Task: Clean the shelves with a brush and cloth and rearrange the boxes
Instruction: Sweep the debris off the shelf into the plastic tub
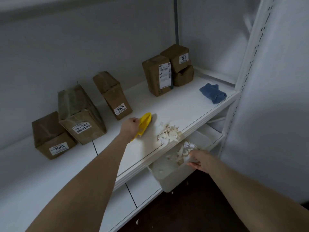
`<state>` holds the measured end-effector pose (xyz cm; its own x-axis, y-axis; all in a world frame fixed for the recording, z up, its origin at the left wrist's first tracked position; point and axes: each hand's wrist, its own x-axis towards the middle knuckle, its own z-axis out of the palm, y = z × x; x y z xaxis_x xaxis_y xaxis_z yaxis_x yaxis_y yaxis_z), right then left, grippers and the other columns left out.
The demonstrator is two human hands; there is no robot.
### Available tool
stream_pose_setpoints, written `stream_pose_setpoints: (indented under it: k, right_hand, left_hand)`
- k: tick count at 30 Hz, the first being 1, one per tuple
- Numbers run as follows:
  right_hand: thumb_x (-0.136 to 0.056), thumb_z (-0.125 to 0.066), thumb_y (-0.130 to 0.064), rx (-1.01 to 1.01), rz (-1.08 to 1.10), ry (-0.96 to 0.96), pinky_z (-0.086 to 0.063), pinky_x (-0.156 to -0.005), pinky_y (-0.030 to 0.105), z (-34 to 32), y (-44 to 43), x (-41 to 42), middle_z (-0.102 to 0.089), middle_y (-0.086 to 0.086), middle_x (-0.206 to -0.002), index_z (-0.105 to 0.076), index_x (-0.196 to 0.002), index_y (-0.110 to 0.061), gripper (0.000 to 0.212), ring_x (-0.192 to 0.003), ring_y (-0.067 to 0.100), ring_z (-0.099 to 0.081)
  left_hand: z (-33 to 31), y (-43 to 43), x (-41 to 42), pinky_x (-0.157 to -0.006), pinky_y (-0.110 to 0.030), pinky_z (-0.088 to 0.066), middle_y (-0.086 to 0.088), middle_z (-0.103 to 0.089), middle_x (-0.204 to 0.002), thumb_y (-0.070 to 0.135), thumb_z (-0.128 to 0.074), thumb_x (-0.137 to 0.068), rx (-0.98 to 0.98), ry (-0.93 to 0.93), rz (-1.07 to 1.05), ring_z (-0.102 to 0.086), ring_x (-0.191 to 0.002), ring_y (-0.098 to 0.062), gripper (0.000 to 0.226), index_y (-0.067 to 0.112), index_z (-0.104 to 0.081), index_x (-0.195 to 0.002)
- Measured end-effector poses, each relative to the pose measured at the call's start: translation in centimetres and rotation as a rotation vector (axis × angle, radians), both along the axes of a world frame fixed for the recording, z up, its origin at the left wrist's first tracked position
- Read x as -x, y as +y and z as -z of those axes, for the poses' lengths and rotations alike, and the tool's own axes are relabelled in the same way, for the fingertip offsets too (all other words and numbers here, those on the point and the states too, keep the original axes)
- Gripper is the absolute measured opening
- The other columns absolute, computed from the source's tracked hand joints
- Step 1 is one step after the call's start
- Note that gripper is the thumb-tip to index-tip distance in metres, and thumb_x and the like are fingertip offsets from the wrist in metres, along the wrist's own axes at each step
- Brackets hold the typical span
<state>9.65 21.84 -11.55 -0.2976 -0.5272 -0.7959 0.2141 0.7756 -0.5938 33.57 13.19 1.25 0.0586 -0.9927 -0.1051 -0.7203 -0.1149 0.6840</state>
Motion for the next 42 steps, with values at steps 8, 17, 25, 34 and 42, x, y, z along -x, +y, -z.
stream_pose_setpoints:
  k: [8, 17, 25, 34, 42]
  right_hand:
    - [-0.093, -0.053, -0.004, 0.028, -0.012, -0.039, -0.047, -0.031, 0.023, -0.8, -0.1, -0.6, -0.038, 0.017, -0.142, -0.042, -0.140, -0.010, 0.048, -0.058, 0.024, -0.062]
    - [-0.093, -0.051, -0.003, 0.022, -0.051, -0.047, -0.049, -0.032, 0.024, -1.6, 0.5, -0.6, -0.038, 0.015, -0.142, -0.042, -0.140, -0.009, 0.048, -0.091, 0.029, -0.065]
    - [-0.090, -0.057, -0.004, -0.016, 0.003, -0.063, -0.045, -0.031, 0.021, -1.0, 0.8, 0.3, -0.046, 0.018, -0.134, -0.050, -0.131, -0.008, 0.042, -0.065, 0.027, -0.064]
    - [-0.093, -0.057, -0.006, -0.039, 0.052, -0.060, -0.045, -0.029, 0.022, -0.6, 0.7, 0.6, -0.044, 0.017, -0.134, -0.047, -0.133, -0.007, 0.042, -0.064, 0.024, -0.058]
    - [-0.092, -0.056, -0.004, 0.014, 0.031, -0.044, -0.042, -0.028, 0.020, -0.7, 0.4, 0.5, -0.046, 0.022, -0.137, -0.049, -0.131, -0.006, 0.039, -0.033, 0.024, -0.060]
  left_hand:
    - [0.2, 2.5, 1.2, -0.048, -0.029, -0.044, -0.024, -0.058, -0.078, 0.021, -0.040, -0.096, -0.140, 0.018, -0.183, -0.057, -0.054, -0.031, 0.033, 0.001, -0.066, -0.091]
    - [0.7, 3.4, 6.9, -0.081, -0.045, -0.053, -0.028, -0.066, -0.105, 0.022, -0.038, -0.097, -0.129, 0.115, -0.156, -0.064, -0.097, -0.043, 0.035, 0.001, -0.066, -0.103]
    - [-0.1, -2.1, 5.9, -0.081, -0.037, -0.047, -0.020, -0.065, -0.110, 0.026, -0.037, -0.098, 0.067, -0.225, 0.070, -0.060, -0.101, -0.035, 0.034, 0.010, -0.067, -0.104]
    - [-0.4, -1.2, 6.6, -0.039, -0.017, -0.024, -0.003, -0.036, -0.057, 0.026, -0.038, -0.099, -0.124, -0.068, 0.416, -0.030, -0.045, -0.018, 0.031, 0.016, -0.047, -0.071]
    - [0.2, 0.6, 2.7, -0.069, -0.026, -0.037, -0.013, -0.062, -0.092, 0.027, -0.043, -0.099, 0.044, -0.085, 0.153, -0.057, -0.089, -0.028, 0.030, 0.010, -0.068, -0.100]
